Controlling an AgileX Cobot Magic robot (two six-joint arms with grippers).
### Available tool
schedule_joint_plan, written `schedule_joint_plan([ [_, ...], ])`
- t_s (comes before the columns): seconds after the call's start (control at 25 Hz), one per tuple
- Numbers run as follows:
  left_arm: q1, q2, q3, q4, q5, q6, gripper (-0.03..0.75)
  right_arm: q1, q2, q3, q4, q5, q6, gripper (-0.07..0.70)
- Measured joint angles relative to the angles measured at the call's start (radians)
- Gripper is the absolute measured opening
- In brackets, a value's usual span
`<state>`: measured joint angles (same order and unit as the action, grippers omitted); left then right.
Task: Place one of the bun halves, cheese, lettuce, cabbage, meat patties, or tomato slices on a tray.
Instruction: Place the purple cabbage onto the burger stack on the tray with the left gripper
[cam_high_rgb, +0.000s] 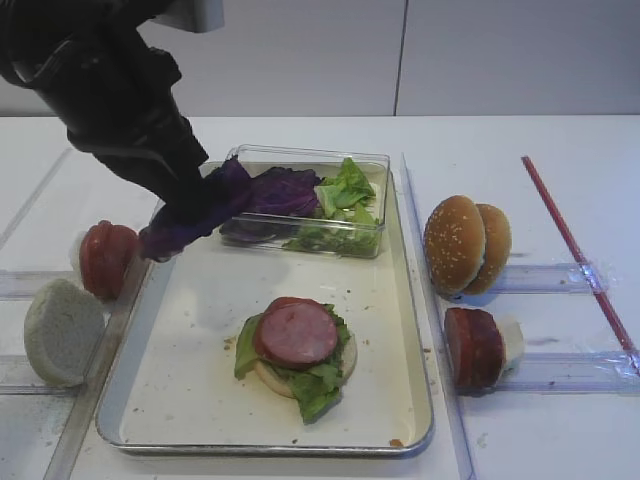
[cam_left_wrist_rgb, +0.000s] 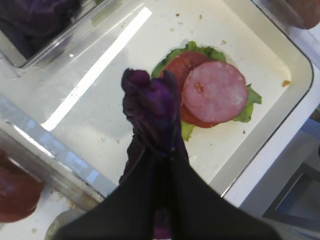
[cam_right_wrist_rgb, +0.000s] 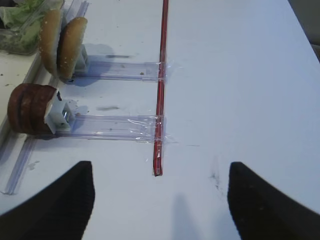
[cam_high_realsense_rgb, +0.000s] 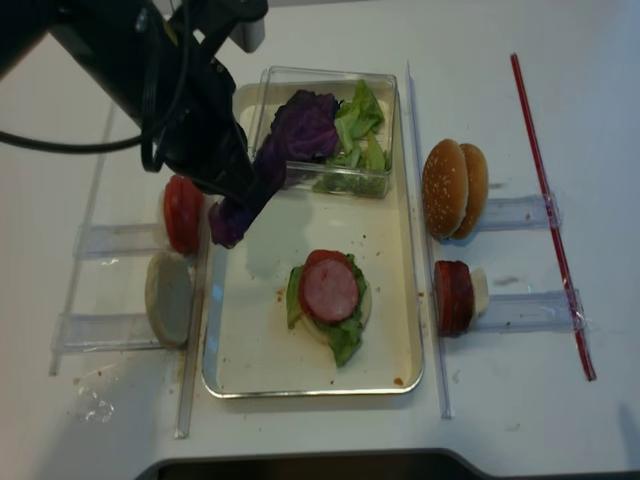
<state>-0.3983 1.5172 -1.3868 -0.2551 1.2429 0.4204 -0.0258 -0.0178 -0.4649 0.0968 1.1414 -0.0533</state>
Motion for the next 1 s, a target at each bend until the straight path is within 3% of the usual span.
schedule_joint_plan([
  [0.28, -0.014, 0.000, 0.002, -0.074, -0.004, 0.055, 0.001, 0.000, 0.000, 0.000, 0.000, 0.000, 0.000, 0.561],
  [0.64, -0.169, 0.064, 0.002, 0.011, -0.006, 0.036, 0.001, 0.000, 0.000, 0.000, 0.000, 0.000, 0.000, 0.561],
  [1.0, -0.236, 0.106, 0.002, 0.089, -0.008, 0.009, 0.001, 0.000, 0.000, 0.000, 0.000, 0.000, 0.000, 0.561],
])
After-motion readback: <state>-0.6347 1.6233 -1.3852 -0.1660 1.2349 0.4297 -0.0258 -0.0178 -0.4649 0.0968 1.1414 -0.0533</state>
